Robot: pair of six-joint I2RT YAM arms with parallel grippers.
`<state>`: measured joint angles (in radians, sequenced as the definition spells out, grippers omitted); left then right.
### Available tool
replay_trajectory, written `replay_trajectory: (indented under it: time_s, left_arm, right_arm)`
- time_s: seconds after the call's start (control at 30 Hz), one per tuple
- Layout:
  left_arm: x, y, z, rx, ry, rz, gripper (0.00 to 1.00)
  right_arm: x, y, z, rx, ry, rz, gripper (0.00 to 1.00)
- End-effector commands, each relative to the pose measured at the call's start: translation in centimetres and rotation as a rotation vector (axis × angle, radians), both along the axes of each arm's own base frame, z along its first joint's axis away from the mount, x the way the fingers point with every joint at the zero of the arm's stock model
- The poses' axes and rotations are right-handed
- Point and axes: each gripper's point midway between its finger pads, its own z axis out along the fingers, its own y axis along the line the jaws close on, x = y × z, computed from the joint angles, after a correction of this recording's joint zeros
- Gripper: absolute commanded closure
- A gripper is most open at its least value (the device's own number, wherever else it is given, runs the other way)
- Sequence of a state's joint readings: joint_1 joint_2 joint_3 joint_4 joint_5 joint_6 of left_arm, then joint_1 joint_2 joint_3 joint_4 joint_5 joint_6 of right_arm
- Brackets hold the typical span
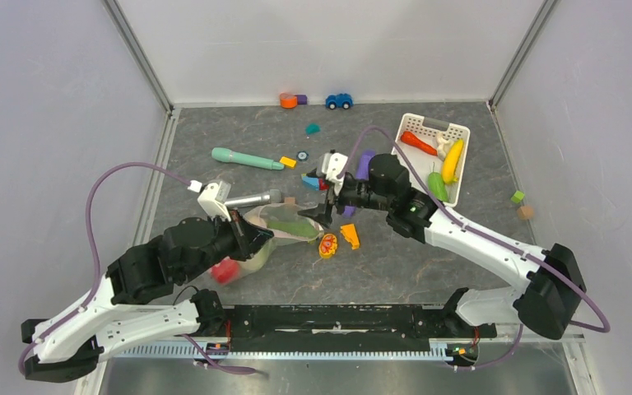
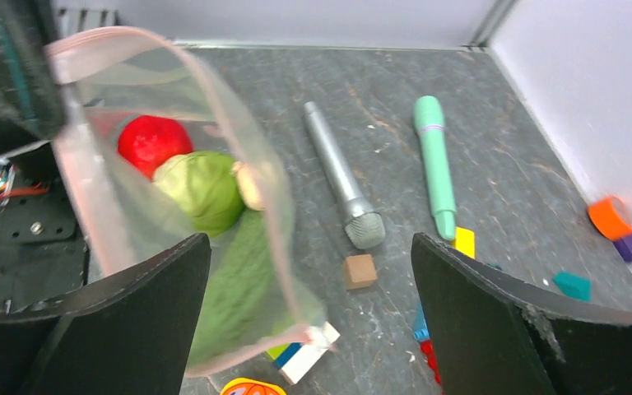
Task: Place the food in the zip-top bag and seal the zipper
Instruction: Place the fake vegetable in the zipper food storage bag, then adjust the zipper food storage bag at the center of the board.
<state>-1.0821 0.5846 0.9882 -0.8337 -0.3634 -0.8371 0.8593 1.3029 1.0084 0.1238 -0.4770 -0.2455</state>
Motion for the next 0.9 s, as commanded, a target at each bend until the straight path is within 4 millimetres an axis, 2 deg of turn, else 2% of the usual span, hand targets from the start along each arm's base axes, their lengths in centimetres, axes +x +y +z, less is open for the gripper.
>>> replay_trajectory:
  time_s: [0.0,0.17,0.27,0.33,0.53,0.67,0.8,0.87]
  left_arm:
    - [0.4,-0.4,2.2,-0.072,-0.065,-0.003,0.97]
    - [0.3,-0.1,2.4,-0.085,-0.071,0.002,0.97]
    - [0.4,0.0,2.7,-0.095,-0.081,0.007,0.97]
    - [0.4,0.1,2.9,-0.098,-0.086,0.010,0.97]
    - [0.4,0.1,2.9,-0.097,-0.087,0.009,0.97]
    - [0.5,0.2,2.8,-0.093,-0.089,0.014,0.97]
    - [0.5,0.2,2.9,-0.095,-0.089,0.016,0.97]
    - [0.6,0.2,3.0,-0.097,-0.091,0.019,0.97]
  right_arm:
    - [2.5,-2.0,3.5,0.177,0.046,-0.110,0.03]
    - [5.6,-4.5,3.8,0.223,0.070,-0.167,0.04]
    - [6.6,-4.5,1.9,0.131,0.004,-0.113,0.04]
    - [7.1,-3.9,1.0,0.085,0.035,-0.093,0.06]
    - [5.0,-1.5,-0.3,0.057,0.165,0.125,0.11]
    - [3.1,-1.5,0.0,0.063,0.144,0.227,0.11]
    - [1.9,-1.9,0.8,0.090,0.091,0.249,0.09]
    - [1.4,-1.6,0.6,0.106,0.078,0.254,0.08]
